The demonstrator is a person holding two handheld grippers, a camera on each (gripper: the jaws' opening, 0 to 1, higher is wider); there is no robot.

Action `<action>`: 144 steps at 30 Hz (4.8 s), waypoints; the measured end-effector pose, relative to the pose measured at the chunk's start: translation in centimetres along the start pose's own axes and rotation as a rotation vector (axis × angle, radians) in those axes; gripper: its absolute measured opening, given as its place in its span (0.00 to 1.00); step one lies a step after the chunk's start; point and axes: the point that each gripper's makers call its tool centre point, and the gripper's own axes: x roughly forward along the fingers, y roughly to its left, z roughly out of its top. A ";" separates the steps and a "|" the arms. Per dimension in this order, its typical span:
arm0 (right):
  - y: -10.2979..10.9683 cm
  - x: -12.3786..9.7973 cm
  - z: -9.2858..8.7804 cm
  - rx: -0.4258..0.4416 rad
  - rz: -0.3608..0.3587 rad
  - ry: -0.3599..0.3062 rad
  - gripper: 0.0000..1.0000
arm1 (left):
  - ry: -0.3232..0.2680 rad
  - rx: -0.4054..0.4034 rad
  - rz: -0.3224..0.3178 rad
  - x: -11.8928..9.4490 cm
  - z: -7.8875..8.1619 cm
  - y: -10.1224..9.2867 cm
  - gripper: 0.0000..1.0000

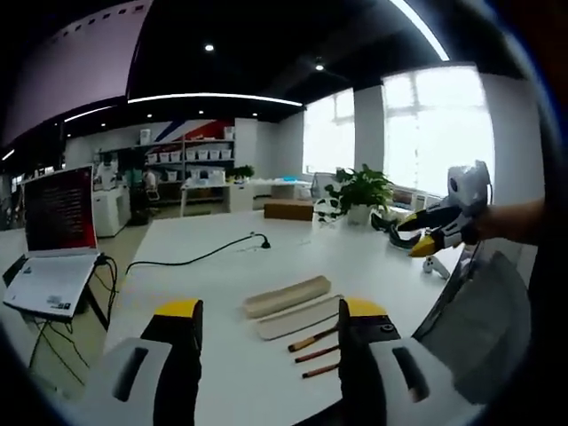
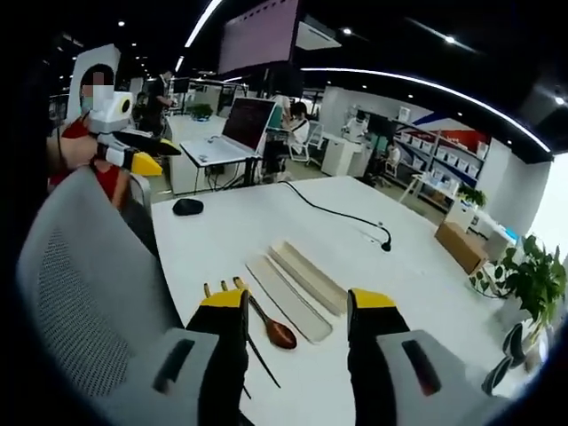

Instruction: Arrange the utensils inside the cutlery case until each visible utensil rests in its matching compartment.

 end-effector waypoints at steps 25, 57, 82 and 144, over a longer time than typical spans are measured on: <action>3.9 4.1 -5.1 -0.115 0.223 0.286 0.39 | 0.037 0.014 -0.001 0.2 -0.6 0.0 0.61; 8.6 8.6 -10.5 -0.169 0.467 0.481 0.37 | 0.070 0.057 0.029 1.1 -0.5 2.3 0.57; 10.4 10.7 -12.3 -0.247 0.521 0.554 0.32 | 0.044 0.064 0.056 0.8 -0.3 3.1 0.57; 12.5 11.5 -15.6 -0.418 0.583 0.715 0.25 | 0.048 0.055 0.068 0.7 -0.4 3.3 0.57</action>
